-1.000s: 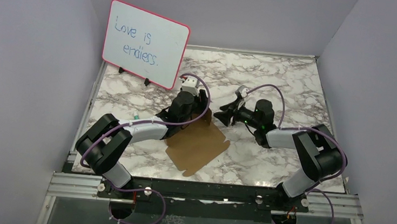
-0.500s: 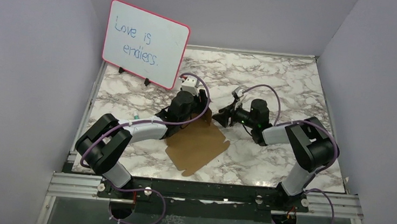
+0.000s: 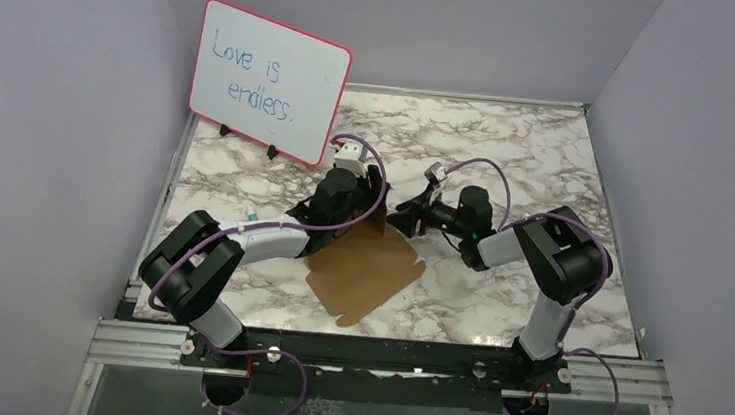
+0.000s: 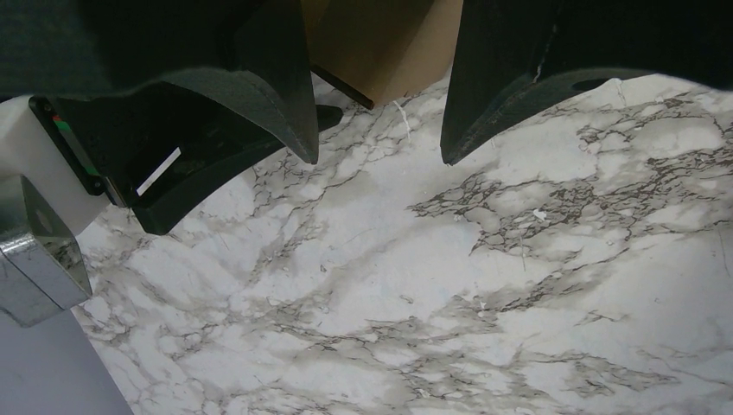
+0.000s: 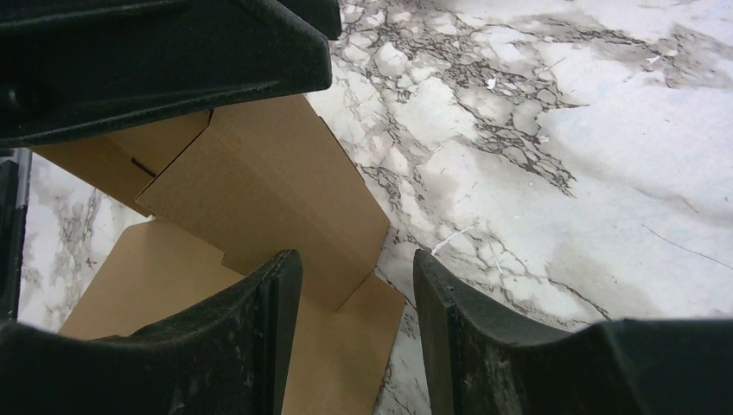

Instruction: Fold the paper box

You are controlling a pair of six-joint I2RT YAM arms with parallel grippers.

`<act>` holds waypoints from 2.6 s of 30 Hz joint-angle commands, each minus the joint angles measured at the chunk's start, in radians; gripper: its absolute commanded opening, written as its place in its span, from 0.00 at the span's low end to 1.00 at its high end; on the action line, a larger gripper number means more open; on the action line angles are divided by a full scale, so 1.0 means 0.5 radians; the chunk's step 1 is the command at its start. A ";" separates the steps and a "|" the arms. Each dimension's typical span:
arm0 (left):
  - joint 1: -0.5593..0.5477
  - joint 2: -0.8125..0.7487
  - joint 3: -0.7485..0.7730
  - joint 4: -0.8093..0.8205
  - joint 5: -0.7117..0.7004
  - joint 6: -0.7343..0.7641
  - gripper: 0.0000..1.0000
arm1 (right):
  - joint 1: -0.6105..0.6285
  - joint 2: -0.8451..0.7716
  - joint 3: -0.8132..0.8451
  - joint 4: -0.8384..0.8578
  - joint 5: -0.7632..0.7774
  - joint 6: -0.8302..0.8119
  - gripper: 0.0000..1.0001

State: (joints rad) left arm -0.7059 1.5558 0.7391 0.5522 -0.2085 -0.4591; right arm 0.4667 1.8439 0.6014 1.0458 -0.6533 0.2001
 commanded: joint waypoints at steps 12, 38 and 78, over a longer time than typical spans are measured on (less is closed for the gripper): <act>-0.002 0.006 -0.070 -0.120 0.194 -0.139 0.55 | 0.196 0.089 0.080 0.268 0.217 0.013 0.58; 0.096 -0.115 -0.064 -0.153 0.585 -0.190 0.61 | 0.271 0.257 0.195 0.301 0.386 -0.113 0.15; 0.320 -0.254 -0.105 -0.224 1.261 -0.490 0.63 | 0.385 0.307 0.261 0.350 0.606 -0.101 0.11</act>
State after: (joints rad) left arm -0.5228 1.4055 0.6716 0.4225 0.2642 -0.6464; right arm 0.6456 1.9564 0.6868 1.1889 -0.3523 0.1162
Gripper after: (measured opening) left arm 0.634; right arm 0.128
